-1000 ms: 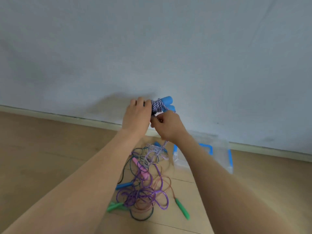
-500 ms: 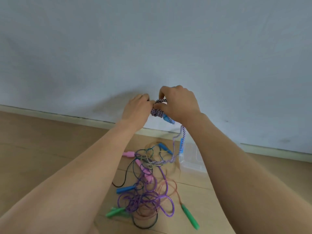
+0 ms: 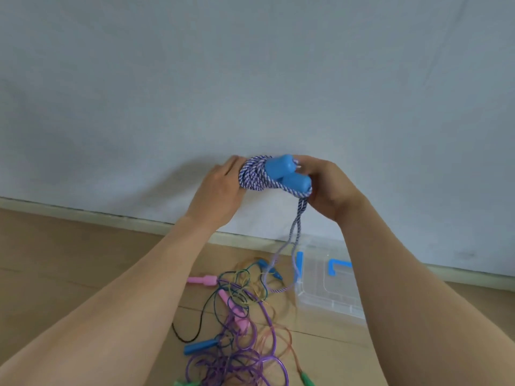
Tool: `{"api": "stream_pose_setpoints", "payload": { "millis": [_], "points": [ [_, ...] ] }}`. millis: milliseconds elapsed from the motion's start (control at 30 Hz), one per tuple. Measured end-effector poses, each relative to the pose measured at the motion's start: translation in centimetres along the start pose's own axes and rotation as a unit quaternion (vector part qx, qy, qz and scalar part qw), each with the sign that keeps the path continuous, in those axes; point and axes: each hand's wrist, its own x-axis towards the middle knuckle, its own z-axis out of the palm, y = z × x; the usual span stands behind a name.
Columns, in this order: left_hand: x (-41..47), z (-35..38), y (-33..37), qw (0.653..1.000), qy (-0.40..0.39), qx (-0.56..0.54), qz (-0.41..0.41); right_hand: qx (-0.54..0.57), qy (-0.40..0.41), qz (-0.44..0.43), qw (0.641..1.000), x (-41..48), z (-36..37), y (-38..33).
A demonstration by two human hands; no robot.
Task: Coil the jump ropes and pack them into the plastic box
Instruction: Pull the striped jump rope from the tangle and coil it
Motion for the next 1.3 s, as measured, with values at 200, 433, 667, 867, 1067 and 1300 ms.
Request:
{"api": "stream_pose_setpoints", "payload": {
  "millis": [200, 433, 667, 867, 1067, 1300],
  "points": [
    [0.6, -0.3, 0.2, 0.995, 0.032, -0.033, -0.091, -0.215, 0.027, 0.075, 0.973, 1.3, 1.9, 2.6],
    [-0.8, 0.4, -2.7, 0.975, -0.137, 0.046, -0.169, -0.359, -0.146, 0.241, 0.89, 1.0, 5.2, 1.5],
    [-1.5, 0.5, -2.3, 0.943, -0.272, 0.174, -0.082, -0.243, -0.078, 0.101, 0.962, 1.8, 5.5, -1.5],
    [-1.3, 1.5, -3.1, 0.983, -0.174, 0.048, 0.02, -0.45, 0.102, -0.108, 0.881, 3.3, 2.3, 0.9],
    [-1.6, 0.9, -3.4, 0.994, -0.084, 0.021, 0.068, -0.329, 0.047, -0.027, 0.943, 2.8, -0.2, 2.4],
    [-1.4, 0.7, -2.7, 0.996, 0.003, 0.022, -0.086, -0.277, -0.095, 0.118, 0.949, 2.5, 1.9, 3.4]
  ]
}}
